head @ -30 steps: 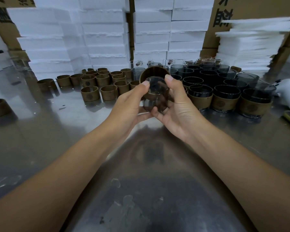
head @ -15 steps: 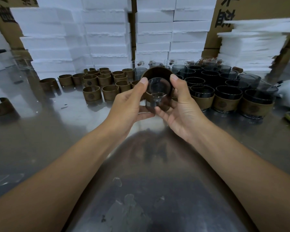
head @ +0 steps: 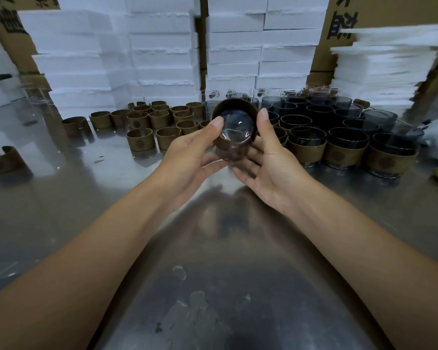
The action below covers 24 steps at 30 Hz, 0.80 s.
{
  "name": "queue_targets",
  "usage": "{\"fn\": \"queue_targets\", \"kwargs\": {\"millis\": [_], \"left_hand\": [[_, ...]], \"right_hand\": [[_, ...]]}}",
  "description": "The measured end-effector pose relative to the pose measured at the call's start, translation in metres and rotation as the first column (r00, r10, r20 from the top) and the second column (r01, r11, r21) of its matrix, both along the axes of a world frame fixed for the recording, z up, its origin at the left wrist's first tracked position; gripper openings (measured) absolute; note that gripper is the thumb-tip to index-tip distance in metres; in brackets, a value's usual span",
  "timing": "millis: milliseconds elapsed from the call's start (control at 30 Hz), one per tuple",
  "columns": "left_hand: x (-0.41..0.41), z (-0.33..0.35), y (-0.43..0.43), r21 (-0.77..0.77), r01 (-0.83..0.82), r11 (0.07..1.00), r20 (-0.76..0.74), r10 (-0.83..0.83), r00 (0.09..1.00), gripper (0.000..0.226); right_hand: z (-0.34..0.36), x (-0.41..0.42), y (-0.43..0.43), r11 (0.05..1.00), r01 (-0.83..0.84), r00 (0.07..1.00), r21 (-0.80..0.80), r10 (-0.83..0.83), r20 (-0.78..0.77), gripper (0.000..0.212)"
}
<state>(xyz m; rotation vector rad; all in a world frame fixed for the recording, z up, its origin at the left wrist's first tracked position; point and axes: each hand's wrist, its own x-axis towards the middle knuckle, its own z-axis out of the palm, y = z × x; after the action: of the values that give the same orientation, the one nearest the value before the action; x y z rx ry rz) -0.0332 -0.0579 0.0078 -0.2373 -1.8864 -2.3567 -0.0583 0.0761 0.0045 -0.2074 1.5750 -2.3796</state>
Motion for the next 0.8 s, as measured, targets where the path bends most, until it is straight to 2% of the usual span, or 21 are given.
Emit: {"fn": "queue_targets", "kwargs": {"millis": [133,233,500,800], "left_hand": [[-0.001,0.0,-0.008,0.02,0.058,0.998,0.017,-0.058,0.998,0.05],[-0.002,-0.001,-0.01,0.003,0.034,0.999,0.023,-0.034,0.999,0.056],[-0.006,-0.004,-0.01,-0.028,-0.011,1.0,0.008,0.011,1.0,0.041],[-0.009,-0.007,-0.009,-0.017,-0.016,1.0,0.005,0.016,1.0,0.037]], "right_hand": [[0.003,0.002,0.0,0.999,-0.005,1.0,0.04,0.005,-0.013,0.05],[0.005,0.004,-0.001,1.0,0.001,1.0,0.011,-0.001,0.02,0.047],[0.007,0.008,-0.003,0.994,0.018,0.995,-0.107,-0.007,0.1,0.034],[0.009,0.012,-0.005,0.994,0.051,0.986,-0.099,-0.034,0.164,0.037]]}}
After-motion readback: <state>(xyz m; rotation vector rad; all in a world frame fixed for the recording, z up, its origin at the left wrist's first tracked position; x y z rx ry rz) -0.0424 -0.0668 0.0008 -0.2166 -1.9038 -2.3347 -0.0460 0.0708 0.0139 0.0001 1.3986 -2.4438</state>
